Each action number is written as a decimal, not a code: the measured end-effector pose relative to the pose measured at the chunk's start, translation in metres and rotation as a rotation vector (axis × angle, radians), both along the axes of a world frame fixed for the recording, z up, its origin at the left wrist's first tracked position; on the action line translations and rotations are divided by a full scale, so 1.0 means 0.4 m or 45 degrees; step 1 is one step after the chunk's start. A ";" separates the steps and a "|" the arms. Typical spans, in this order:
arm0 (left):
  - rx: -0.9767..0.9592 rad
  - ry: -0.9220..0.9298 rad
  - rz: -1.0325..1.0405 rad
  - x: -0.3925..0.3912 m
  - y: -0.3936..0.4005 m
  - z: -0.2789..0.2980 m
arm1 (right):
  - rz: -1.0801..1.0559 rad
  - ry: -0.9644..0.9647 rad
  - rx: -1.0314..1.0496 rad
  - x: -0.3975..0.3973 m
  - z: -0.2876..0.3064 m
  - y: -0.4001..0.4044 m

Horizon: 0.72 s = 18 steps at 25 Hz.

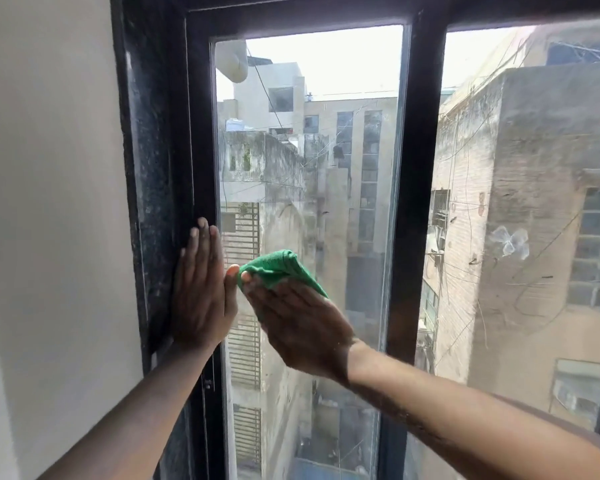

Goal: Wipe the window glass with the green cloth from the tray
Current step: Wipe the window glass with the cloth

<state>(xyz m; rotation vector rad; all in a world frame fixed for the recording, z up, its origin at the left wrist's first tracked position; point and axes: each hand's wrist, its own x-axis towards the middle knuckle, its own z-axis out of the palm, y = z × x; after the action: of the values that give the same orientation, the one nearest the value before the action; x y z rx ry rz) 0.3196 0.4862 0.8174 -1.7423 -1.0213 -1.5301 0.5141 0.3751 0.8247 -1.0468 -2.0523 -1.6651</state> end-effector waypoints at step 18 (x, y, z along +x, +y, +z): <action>-0.084 -0.120 -0.139 0.009 -0.035 0.017 | -0.344 -0.409 -0.009 0.116 0.022 -0.128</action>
<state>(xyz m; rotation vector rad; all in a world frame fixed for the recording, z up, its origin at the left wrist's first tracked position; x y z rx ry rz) 0.3232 0.4722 0.8243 -1.8124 -1.0489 -1.6776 0.5604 0.3240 0.8337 -1.1668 -2.1874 -2.0795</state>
